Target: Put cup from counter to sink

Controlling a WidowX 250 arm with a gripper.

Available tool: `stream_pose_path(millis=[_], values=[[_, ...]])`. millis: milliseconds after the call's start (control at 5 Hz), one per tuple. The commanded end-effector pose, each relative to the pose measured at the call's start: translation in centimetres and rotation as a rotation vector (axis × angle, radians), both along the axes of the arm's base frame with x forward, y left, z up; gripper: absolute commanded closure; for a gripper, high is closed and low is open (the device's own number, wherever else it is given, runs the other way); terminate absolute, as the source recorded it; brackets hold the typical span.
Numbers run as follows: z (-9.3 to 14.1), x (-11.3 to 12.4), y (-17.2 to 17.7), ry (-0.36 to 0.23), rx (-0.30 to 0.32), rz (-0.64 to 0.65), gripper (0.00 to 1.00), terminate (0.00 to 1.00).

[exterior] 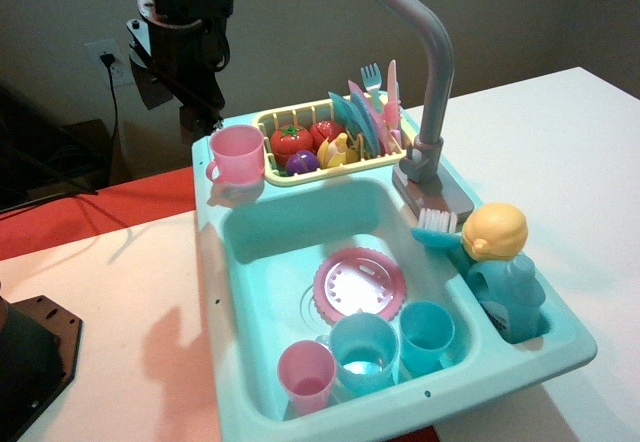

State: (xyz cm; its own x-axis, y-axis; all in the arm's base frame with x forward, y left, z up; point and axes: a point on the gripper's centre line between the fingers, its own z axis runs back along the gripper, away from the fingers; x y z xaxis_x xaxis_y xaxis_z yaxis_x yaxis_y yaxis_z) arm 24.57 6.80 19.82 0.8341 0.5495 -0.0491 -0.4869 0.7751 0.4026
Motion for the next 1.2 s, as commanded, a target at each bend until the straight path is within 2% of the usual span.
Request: stream_pose_path(millis=[0,200,600,800,1000], values=[[0.0,0.0,0.0,0.0,0.0,0.0,0.0,0.0],[0.3,2.3,-0.4,-0.01,-0.012,0.017,0.0,0.0],[-0.4,5.1,-1.1,-0.035,-0.004,0.045,0.0,0.0],[-1.5,5.7,-1.3,-0.025,0.002,0.063,0.0,0.0],[-3.8,4.9,-1.4,0.002,0.021,0.071,0.0,0.0]])
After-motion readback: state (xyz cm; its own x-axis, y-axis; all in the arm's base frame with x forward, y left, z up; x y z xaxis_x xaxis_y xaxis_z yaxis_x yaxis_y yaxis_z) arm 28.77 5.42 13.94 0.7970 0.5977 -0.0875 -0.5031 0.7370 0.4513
